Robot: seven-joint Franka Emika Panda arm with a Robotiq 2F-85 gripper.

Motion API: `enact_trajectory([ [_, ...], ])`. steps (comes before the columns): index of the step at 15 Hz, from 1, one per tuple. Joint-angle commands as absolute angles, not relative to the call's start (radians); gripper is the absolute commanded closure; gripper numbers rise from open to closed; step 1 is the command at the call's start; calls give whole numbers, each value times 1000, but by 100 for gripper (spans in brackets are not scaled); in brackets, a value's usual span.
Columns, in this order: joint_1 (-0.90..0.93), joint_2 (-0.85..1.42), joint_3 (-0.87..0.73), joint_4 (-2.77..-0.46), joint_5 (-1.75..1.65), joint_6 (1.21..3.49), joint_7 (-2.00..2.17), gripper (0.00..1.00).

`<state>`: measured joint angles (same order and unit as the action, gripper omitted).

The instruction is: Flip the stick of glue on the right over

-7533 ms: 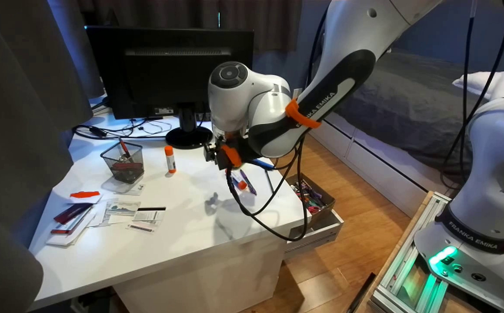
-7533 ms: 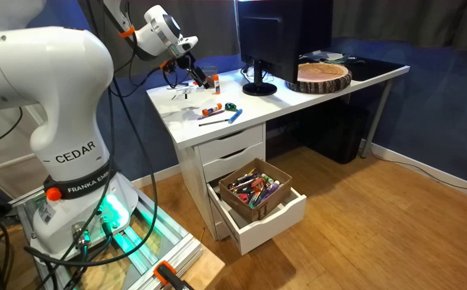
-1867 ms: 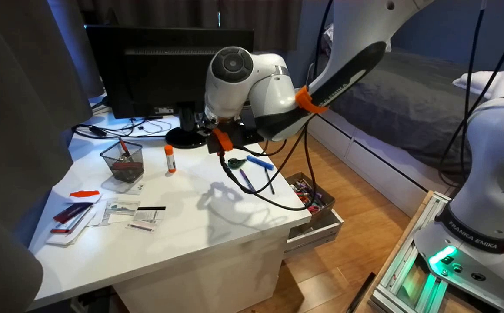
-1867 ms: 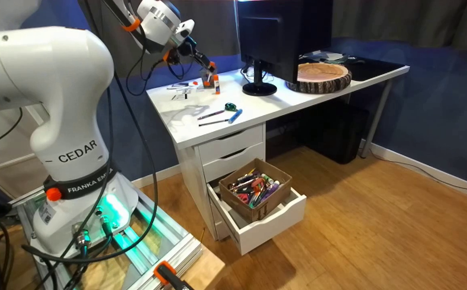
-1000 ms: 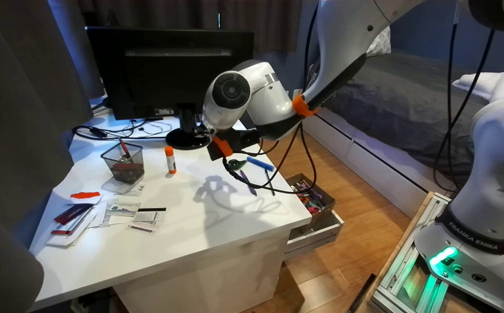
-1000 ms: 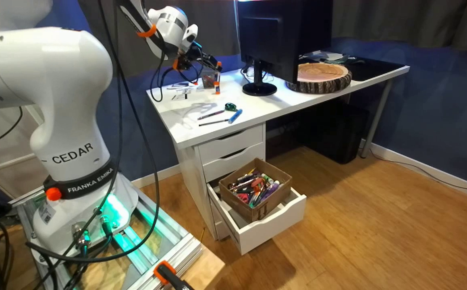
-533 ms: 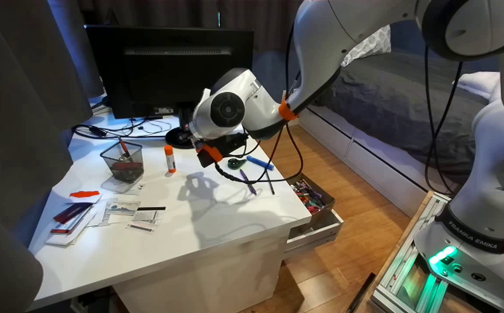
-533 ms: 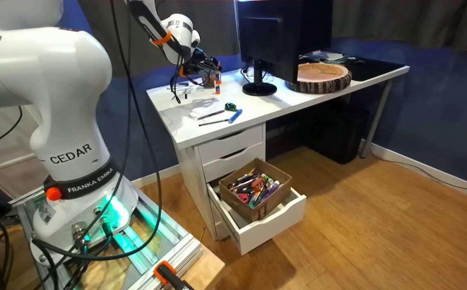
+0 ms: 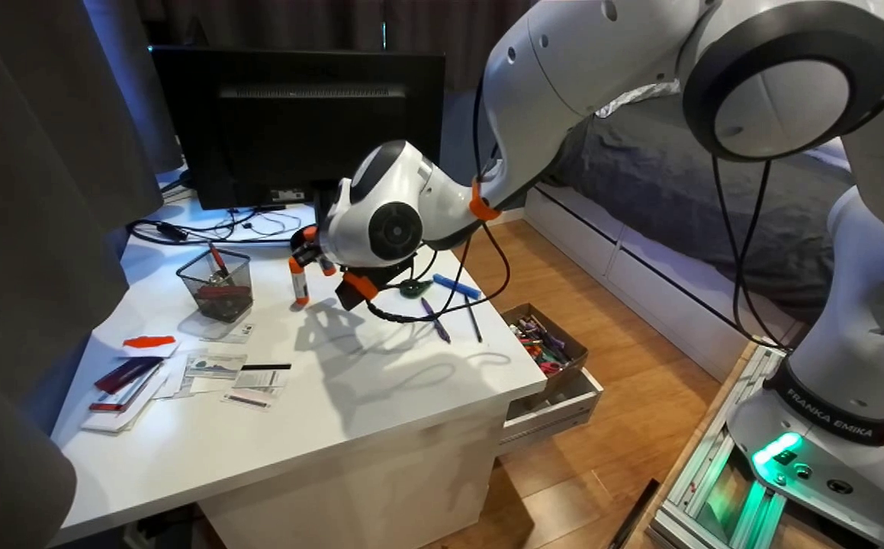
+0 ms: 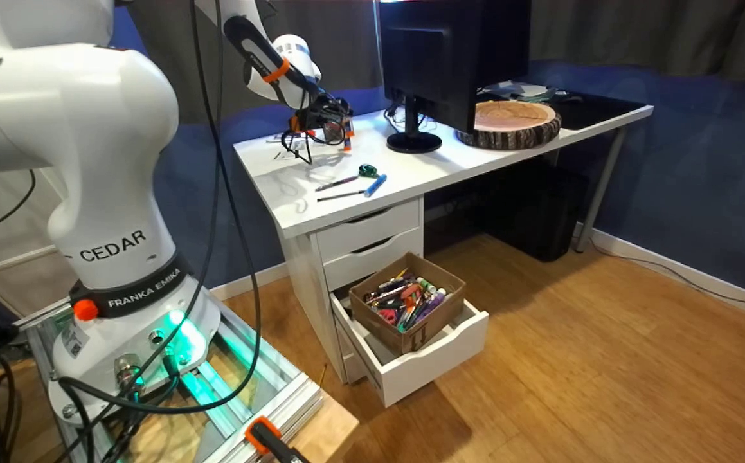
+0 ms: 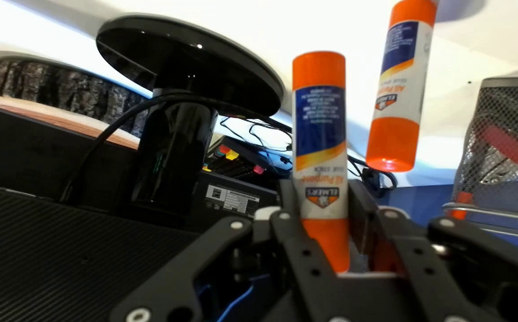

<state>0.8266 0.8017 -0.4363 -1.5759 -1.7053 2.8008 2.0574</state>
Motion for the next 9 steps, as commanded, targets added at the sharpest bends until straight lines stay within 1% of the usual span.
enact_trajectory([
  [1,814,854,-446,-1507,-1840,2836,2207,92],
  [9,782,884,-409,-1484,-2139,2820,2535,92],
])
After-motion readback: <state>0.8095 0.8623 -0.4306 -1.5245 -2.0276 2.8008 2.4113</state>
